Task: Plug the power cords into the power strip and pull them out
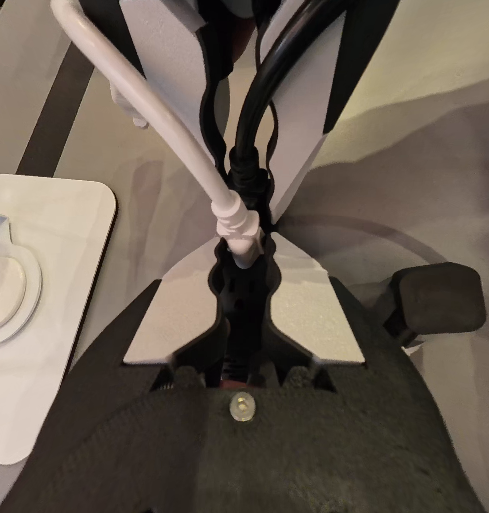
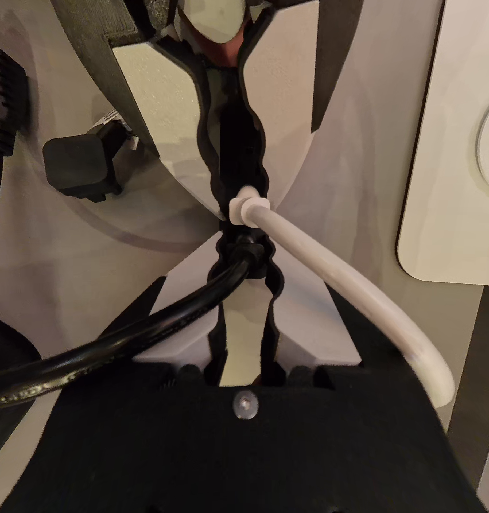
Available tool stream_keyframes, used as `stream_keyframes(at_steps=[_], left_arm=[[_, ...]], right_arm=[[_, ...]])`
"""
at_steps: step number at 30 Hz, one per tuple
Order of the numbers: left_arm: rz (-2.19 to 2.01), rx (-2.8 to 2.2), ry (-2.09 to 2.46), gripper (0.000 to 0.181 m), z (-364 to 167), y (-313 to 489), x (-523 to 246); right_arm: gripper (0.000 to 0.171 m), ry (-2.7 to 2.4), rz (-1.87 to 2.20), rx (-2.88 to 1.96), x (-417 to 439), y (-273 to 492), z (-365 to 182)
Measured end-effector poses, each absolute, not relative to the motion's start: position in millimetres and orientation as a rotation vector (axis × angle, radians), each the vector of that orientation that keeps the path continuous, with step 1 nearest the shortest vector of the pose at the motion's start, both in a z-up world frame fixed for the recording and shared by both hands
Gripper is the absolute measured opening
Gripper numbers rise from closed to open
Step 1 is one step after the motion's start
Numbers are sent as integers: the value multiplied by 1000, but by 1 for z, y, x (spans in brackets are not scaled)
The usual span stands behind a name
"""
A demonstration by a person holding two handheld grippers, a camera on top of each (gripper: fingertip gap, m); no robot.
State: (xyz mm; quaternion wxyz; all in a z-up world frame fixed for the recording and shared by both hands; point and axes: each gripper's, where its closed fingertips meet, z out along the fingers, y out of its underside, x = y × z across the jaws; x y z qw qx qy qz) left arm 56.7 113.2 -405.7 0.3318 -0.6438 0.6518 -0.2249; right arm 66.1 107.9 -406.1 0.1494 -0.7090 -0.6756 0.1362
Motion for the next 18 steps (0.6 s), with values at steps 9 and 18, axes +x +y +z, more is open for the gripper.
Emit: stream_keyframes(at_steps=[9,18], left_arm=[[-611,-1726,1684,27,-407,112,56],[-617,-1719,1683,27,-407,113,56]], right_arm=[[21,-2002,220,-1919,67,107,-405],[18,-1839,511,-2142,67,107,-404]])
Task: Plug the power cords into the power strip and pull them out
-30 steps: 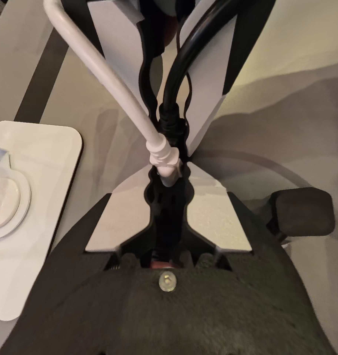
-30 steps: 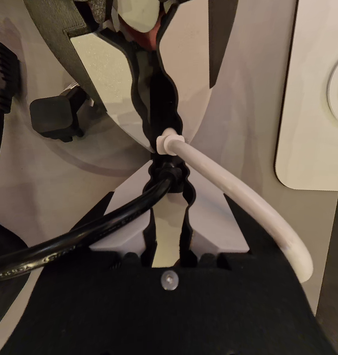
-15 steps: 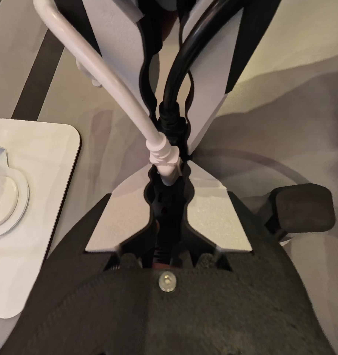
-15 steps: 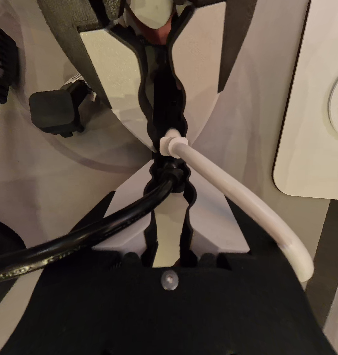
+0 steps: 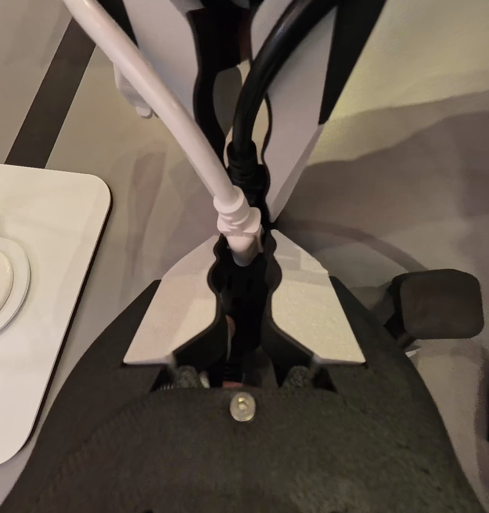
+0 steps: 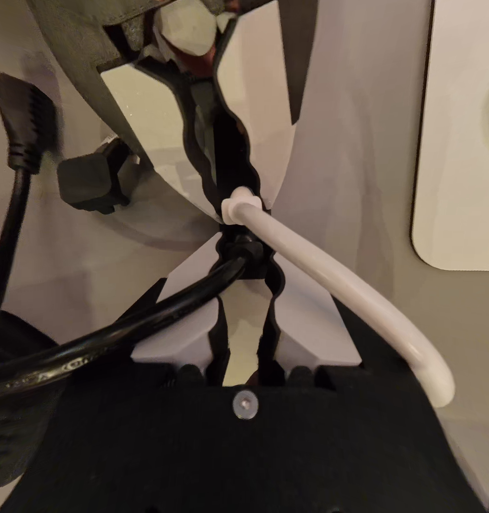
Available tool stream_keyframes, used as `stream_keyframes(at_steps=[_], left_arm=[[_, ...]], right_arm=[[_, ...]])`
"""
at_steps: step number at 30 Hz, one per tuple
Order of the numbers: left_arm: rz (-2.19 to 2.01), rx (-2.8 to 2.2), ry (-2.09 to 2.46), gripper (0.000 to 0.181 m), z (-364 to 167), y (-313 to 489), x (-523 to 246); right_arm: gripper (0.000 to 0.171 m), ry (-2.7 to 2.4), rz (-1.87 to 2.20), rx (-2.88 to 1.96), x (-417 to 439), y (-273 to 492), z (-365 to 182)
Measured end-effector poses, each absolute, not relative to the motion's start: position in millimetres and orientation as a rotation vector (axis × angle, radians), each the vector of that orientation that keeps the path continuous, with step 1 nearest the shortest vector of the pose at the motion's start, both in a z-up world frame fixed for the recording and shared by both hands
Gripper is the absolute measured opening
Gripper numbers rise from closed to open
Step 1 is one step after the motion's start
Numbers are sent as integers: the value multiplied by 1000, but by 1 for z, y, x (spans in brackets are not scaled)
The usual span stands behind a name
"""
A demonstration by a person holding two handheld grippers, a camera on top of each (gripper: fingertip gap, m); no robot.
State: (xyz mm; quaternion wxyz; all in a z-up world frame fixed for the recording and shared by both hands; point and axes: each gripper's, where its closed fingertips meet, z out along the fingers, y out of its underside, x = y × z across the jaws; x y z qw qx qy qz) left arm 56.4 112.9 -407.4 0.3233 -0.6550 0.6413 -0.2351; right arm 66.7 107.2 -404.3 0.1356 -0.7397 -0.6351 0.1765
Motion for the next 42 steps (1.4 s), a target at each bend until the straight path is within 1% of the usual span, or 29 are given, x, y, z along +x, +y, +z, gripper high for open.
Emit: stream_keyframes(at_steps=[5,10,16,18,22,25,26,27,35,42], left_arm=[[-618,-1716,1677,26,-407,114,57],[-628,-1729,1674,27,-407,113,57],[-598,-1701,1706,26,-405,113,59],[-605,-1679,1724,30,-402,110,57],[-595,-1696,1728,31,-397,112,49],[-555,-1717,1761,44,-412,108,57],[-527,-1712,1754,39,-412,111,59],[-518,-1715,1764,39,-412,112,59],[-475,-1737,1758,38,-412,111,58],[-407,-1737,1825,40,-415,110,53]], right_arm=[[21,-1761,668,-2192,66,108,-403],[21,-1880,402,-2039,67,107,-404],[22,-1870,423,-2070,68,106,-404],[22,-1864,432,-2075,67,106,-404],[22,-1866,433,-2072,67,106,-404],[22,-1872,431,-2068,67,106,-404],[22,-1874,429,-2066,67,106,-405],[22,-1875,424,-2064,67,106,-405],[21,-1900,357,-2011,67,106,-405],[22,-1878,426,-2007,63,104,-404]])
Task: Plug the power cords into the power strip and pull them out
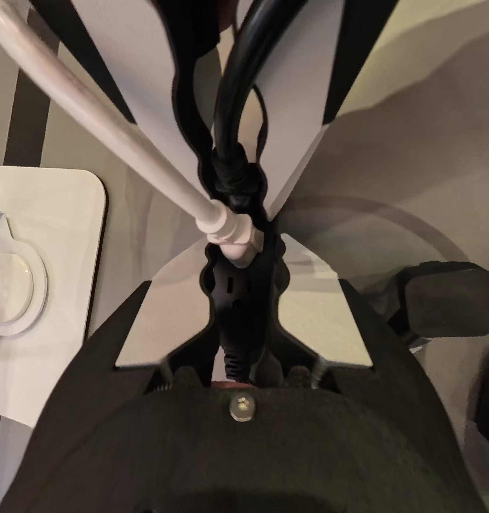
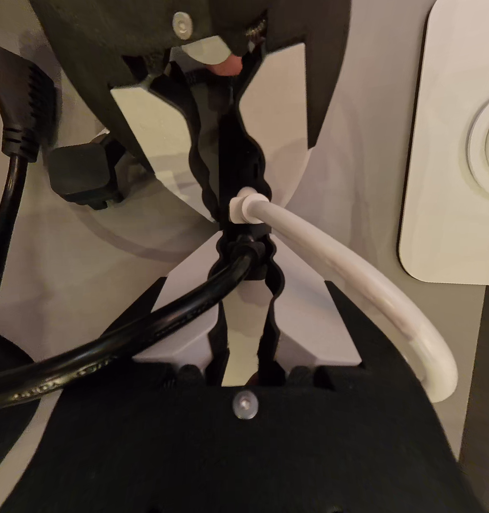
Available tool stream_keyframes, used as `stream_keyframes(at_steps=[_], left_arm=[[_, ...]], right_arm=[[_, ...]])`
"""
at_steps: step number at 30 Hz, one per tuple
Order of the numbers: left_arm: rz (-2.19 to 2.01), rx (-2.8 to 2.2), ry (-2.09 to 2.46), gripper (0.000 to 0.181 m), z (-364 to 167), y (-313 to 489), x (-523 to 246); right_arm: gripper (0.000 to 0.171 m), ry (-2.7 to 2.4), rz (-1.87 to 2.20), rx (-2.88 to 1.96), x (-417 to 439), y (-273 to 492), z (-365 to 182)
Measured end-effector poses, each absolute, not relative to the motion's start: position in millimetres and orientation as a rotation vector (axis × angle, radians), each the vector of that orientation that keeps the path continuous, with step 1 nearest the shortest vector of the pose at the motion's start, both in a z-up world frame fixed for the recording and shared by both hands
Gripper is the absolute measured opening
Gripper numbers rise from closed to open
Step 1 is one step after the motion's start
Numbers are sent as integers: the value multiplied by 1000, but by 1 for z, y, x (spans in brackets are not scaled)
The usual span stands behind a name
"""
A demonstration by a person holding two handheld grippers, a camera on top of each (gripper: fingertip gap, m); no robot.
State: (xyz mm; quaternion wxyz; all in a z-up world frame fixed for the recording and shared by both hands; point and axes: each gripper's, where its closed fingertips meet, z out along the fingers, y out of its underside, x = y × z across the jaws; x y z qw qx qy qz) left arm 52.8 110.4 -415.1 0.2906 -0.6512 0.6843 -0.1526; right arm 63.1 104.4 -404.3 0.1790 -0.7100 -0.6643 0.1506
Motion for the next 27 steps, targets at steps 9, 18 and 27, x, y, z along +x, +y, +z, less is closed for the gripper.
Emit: stream_keyframes(at_steps=[9,18,27], left_arm=[[-331,-1812,2013,43,-426,109,29],[-285,-1844,2110,38,-411,105,7],[-261,-1866,2167,37,-412,106,5]], right_arm=[[22,-1888,455,-1975,59,101,-404],[22,-1869,490,-1956,56,100,-404],[21,-1875,489,-1919,55,100,-403]])
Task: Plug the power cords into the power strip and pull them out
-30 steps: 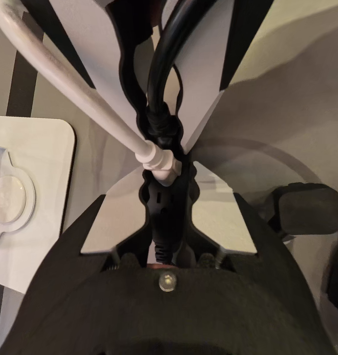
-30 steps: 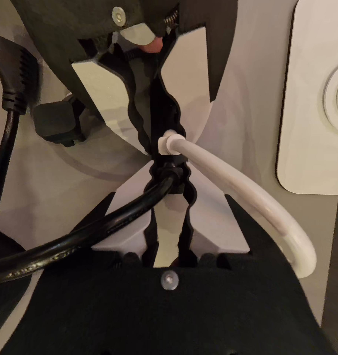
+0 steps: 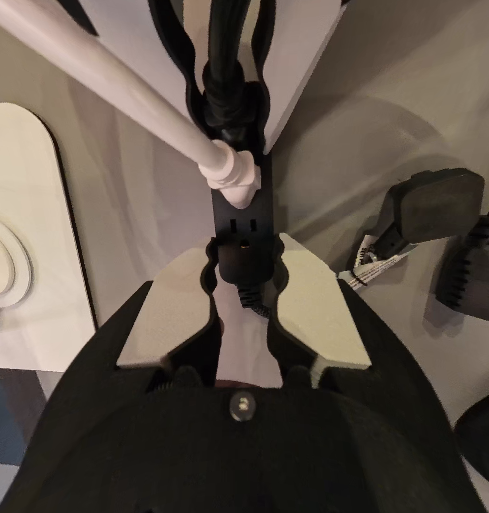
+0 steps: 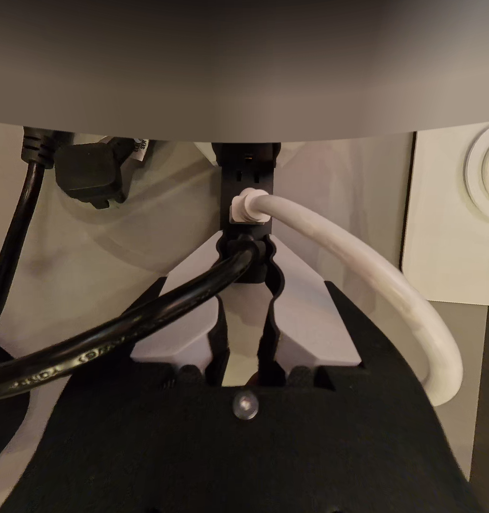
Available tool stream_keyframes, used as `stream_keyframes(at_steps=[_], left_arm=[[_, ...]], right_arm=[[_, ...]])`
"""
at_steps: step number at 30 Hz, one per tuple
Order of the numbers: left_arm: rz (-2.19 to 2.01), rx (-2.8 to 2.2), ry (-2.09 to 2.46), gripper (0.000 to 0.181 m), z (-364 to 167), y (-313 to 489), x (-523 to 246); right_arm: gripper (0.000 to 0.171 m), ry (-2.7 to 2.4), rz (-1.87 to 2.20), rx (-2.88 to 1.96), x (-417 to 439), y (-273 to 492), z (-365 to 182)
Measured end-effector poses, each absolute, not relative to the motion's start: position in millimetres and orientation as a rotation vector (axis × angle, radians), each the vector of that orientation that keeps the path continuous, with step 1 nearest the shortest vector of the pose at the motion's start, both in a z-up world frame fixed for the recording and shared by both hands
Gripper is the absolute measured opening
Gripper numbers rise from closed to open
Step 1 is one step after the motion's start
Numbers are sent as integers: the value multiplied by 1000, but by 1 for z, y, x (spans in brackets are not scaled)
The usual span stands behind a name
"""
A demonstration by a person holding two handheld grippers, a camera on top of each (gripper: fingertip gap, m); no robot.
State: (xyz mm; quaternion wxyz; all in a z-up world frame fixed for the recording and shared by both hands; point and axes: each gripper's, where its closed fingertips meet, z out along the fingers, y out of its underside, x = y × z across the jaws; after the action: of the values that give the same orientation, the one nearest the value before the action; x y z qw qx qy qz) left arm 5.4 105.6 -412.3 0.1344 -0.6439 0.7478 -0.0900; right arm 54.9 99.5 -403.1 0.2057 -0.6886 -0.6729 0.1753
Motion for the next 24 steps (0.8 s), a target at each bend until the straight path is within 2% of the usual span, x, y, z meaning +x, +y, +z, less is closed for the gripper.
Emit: stream_keyframes(at_steps=[13,24], left_arm=[[-272,-1920,2178,38,-414,105,6],[-209,-1866,2210,39,-415,104,7]], right_arm=[[20,-1931,315,-1814,56,96,-403],[22,-1642,866,-2083,52,95,-398]])
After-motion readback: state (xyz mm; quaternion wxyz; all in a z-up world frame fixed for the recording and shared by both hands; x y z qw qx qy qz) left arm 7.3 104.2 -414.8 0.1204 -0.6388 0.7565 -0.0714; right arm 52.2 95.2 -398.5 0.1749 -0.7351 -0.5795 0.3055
